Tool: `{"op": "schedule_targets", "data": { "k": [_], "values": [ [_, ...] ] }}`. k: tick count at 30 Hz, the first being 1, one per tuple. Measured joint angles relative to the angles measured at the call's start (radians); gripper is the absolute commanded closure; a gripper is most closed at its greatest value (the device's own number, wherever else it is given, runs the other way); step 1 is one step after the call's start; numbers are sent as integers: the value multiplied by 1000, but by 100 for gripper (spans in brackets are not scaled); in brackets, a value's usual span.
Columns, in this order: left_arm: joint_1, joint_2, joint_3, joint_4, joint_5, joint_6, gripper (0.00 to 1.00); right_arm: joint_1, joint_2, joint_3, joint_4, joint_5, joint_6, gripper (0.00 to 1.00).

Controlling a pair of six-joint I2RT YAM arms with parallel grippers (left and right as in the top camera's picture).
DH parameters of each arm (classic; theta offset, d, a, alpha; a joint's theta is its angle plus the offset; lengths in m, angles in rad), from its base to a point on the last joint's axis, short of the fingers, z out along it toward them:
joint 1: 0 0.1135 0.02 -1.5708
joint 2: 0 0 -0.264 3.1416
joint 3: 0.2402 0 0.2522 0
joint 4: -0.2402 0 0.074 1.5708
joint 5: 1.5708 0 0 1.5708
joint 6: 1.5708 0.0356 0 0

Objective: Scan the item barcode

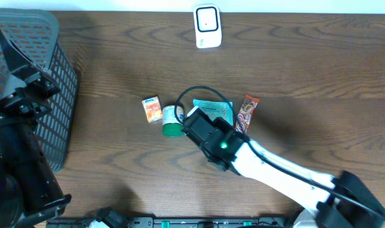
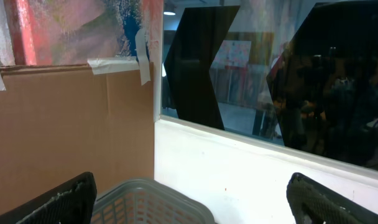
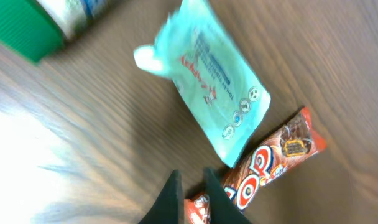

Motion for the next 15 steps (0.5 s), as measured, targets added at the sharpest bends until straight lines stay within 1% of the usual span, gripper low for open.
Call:
{"op": "schedule_targets", "data": {
  "k": [1, 2, 10, 13, 15],
  "values": [
    [0, 0, 0, 0, 0, 0, 2, -5, -24, 0, 3, -30, 10, 19],
    [0, 0, 0, 0, 0, 0, 2, -15, -45, 0, 4, -64, 29, 1],
    [0, 0, 0, 0, 0, 0, 2, -126, -72, 0, 10, -386, 157, 1],
    [0, 0, 0, 0, 0, 0, 2, -135, -72, 0, 35, -453, 175, 1],
    [0, 0, 0, 0, 0, 0, 2, -136, -72, 0, 46, -444, 172, 1]
  ]
}}
